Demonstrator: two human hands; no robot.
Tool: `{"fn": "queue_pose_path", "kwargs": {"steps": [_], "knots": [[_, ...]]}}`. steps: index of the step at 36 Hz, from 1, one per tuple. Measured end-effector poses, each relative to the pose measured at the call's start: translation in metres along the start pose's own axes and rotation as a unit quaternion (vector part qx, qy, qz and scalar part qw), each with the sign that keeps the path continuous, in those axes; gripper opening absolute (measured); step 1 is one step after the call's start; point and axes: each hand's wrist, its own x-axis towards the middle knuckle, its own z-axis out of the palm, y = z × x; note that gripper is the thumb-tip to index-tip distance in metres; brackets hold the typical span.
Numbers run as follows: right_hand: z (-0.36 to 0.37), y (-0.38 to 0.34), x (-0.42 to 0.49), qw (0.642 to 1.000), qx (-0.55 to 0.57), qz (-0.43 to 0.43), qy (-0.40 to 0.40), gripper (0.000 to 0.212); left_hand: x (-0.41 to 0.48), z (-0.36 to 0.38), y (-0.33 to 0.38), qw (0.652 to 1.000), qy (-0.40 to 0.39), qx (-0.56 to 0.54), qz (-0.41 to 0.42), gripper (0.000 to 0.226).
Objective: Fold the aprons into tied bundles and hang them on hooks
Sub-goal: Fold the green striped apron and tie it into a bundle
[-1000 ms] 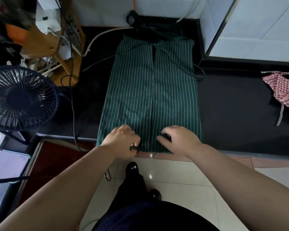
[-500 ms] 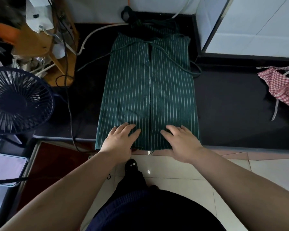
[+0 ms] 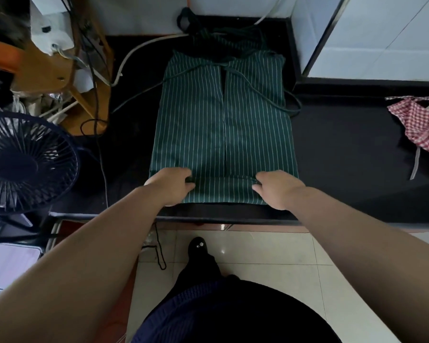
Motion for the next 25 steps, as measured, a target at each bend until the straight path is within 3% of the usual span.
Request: {"fn": "queue_pose_path", "kwargs": {"steps": [5,9,13,16,20,25], "knots": [[-0.003,-0.002,0.006,0.999,-0.004,0.031,0.009,0.027,0.002,0.003,-0.009,0.998,0.033,-0.036,-0.030,0.021],[-0.004,0.006,0.009,0.998,0.034,0.055,0.010,0.015,0.004,-0.003,-0.019,0.992,0.003,-0.107,-0.060,0.012],[-0.002,0.017,0.012,0.990,0.100,0.094,0.022,0.017,0.004,-0.012,-0.035,0.971,-0.004,-0.213,-0.104,0.021],[0.003,0.022,0.011,0.978,0.155,0.126,0.067,0.009,-0.002,-0.009,-0.046,0.953,0.048,-0.267,-0.133,0.014],[0.012,0.031,0.007,0.951,0.231,0.155,0.136,0.009,-0.012,0.006,-0.051,0.946,0.154,-0.254,-0.132,0.022],[0.016,0.047,0.002,0.924,0.288,0.186,0.170,0.026,-0.014,0.019,-0.046,0.939,0.220,-0.225,-0.138,0.032]]}}
